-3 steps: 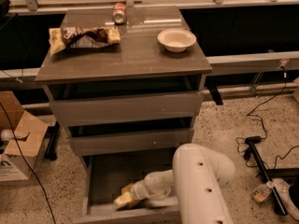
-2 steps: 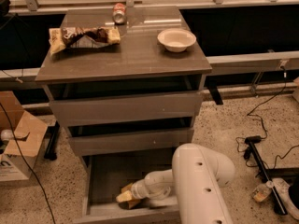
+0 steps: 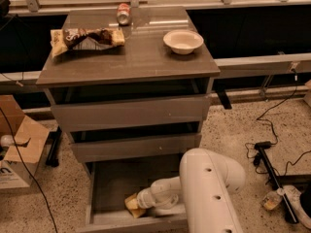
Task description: Pick sponge from bottom drawer and place on counter
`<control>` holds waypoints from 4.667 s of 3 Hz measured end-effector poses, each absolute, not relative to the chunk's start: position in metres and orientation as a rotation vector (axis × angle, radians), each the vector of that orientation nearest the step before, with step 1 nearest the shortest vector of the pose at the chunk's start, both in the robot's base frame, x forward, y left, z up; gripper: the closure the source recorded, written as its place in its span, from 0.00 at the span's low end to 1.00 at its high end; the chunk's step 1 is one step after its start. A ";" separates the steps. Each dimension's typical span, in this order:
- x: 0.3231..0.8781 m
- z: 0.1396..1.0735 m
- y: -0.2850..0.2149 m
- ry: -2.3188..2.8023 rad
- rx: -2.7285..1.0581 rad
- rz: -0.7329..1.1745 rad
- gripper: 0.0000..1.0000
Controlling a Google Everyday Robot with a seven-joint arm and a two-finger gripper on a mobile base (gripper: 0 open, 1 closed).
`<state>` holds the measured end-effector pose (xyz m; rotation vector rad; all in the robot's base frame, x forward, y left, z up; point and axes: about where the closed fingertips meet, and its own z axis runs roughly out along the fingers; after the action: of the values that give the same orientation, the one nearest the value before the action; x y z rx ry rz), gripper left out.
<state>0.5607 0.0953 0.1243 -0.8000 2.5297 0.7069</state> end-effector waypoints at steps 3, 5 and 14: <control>0.555 0.202 0.093 2.309 -0.773 0.735 1.00; 0.521 0.372 0.072 1.824 -0.955 0.880 1.00; 0.624 0.863 0.022 0.945 -1.636 0.210 1.00</control>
Offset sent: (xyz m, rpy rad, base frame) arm 0.0024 -0.0103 0.0800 0.1169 -0.1912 -0.0536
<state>0.6240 0.0221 0.8629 -1.6361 0.9454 0.2101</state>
